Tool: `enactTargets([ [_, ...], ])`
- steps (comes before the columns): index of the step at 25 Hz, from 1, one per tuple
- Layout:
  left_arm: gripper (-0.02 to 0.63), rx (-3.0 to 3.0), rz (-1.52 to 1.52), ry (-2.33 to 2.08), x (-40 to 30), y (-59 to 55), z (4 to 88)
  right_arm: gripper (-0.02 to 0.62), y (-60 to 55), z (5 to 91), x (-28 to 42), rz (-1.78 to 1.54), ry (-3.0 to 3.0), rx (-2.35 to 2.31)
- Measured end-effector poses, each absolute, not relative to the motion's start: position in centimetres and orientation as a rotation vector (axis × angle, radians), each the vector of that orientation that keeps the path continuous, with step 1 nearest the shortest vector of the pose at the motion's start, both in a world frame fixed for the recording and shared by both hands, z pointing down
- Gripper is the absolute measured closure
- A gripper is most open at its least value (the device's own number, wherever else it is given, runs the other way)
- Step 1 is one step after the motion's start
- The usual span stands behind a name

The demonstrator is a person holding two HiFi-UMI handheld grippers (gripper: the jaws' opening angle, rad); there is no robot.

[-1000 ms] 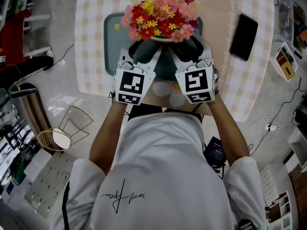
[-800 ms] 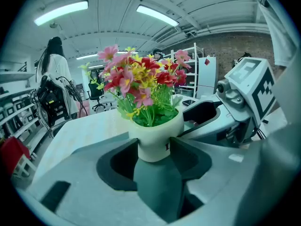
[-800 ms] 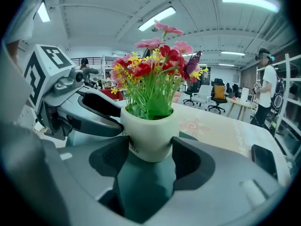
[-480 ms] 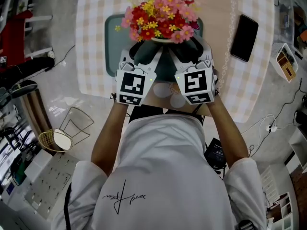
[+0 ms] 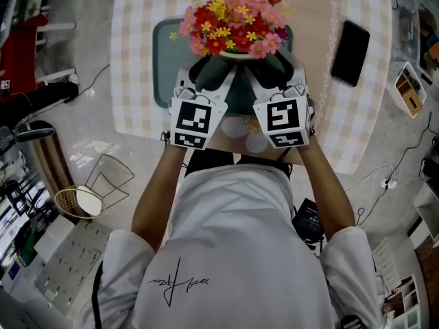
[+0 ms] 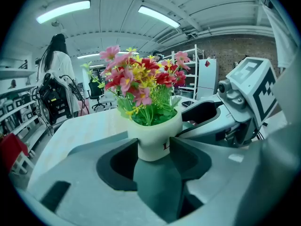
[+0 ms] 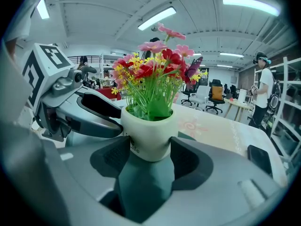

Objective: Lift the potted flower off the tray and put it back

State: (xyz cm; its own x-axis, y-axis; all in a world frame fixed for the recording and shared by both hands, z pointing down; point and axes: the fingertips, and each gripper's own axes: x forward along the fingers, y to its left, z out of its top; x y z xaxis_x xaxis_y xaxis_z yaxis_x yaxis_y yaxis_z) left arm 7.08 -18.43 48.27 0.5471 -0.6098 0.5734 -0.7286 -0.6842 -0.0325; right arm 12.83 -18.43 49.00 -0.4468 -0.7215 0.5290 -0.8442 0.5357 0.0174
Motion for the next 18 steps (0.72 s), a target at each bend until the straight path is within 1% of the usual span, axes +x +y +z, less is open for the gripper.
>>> enactTargets([
  [7,0.401,2.588,0.815,-1.098,7.3,-17.5,48.1,0.368,-17.9,48.5,12.9,0.343,-2.301,1.286],
  [8,0.416,2.592,0.813,-1.092,7.3,-17.3,48.1,0.377,-17.7,48.4,12.9,0.345,-2.302,1.286],
  [12,0.433,2.602,0.800,-1.085,7.2,-16.9,47.5,0.430,-17.4,47.8,13.1,0.332,-2.289,1.320],
  [15,0.457,2.602,0.764,-1.098,7.0,-16.6,46.7,0.433,-16.9,47.4,12.7,0.347,-2.302,1.326],
  [18,0.457,2.612,0.757,-1.075,7.2,-15.9,46.4,0.437,-16.4,47.0,12.3,0.340,-2.302,1.333],
])
